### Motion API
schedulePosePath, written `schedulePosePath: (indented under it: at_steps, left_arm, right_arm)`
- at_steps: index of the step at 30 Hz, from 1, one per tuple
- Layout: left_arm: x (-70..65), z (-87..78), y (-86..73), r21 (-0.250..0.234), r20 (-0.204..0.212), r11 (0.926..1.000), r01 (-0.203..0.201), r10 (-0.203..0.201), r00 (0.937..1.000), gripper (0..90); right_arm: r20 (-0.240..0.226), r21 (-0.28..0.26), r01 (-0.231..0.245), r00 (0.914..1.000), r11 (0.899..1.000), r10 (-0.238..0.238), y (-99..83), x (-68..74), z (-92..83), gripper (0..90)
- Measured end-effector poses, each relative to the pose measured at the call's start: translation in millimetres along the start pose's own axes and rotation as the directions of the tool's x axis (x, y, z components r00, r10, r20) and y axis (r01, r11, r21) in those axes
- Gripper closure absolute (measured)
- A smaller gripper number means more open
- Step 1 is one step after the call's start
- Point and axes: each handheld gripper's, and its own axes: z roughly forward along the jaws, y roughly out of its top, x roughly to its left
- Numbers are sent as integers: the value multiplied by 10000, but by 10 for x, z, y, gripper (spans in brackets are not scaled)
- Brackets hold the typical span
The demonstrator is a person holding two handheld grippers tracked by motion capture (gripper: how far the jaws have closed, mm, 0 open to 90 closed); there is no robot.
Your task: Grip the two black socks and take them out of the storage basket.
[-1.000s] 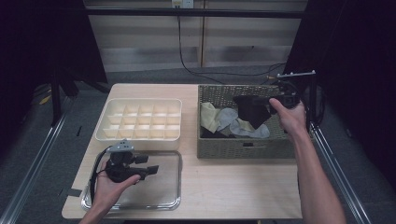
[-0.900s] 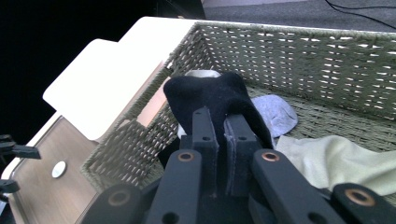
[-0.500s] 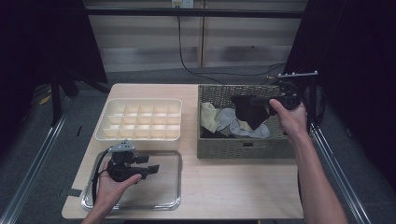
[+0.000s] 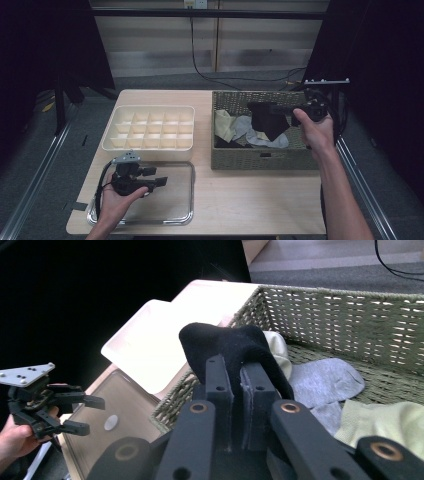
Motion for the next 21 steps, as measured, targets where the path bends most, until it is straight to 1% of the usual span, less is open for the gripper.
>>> schedulePosePath:
  at_steps: [1, 8, 12, 14, 15, 16, 18, 21]
  left_arm:
    - [4, -5, 1, -69, 34, 9999, 116, -116, 9999, 357]
    - [48, -51, 5, -280, 13, 9990, 335, -334, 9994, 354]
    - [53, -64, 5, -286, -90, 9990, 353, -355, 9993, 355]
    - [52, -72, 5, -268, -157, 9992, 303, -307, 9994, 355]
    - [54, -75, 6, -276, -155, 9992, 302, -307, 9994, 355]
    - [64, -82, 7, -222, -177, 9995, 217, -221, 9996, 355]
    - [70, -80, 7, -222, -209, 9994, 278, -283, 9994, 352]
    - [69, -74, 8, -254, -244, 9992, 307, -313, 9992, 351]
  right_arm:
    - [-39, -33, -4, 10000, 10000, 4, -2, 6, -6, 850]
    - [-142, -104, 149, 9998, 9998, -150, -8, 111, -81, 850]
    - [-104, -139, 253, 9996, 9996, -255, -17, 190, -144, 850]
    - [-121, -228, 295, 9995, 9993, -298, -28, 228, -173, 850]
    - [-147, -290, 394, 9991, 9988, -399, -34, 250, -187, 850]
    - [-152, -321, 445, 9989, 9985, -450, -39, 273, -202, 850]
    - [-259, -366, 482, 9985, 9982, -491, -45, 323, -223, 850]
    - [-231, -305, 557, 9981, 9980, -564, -49, 393, -246, 850]
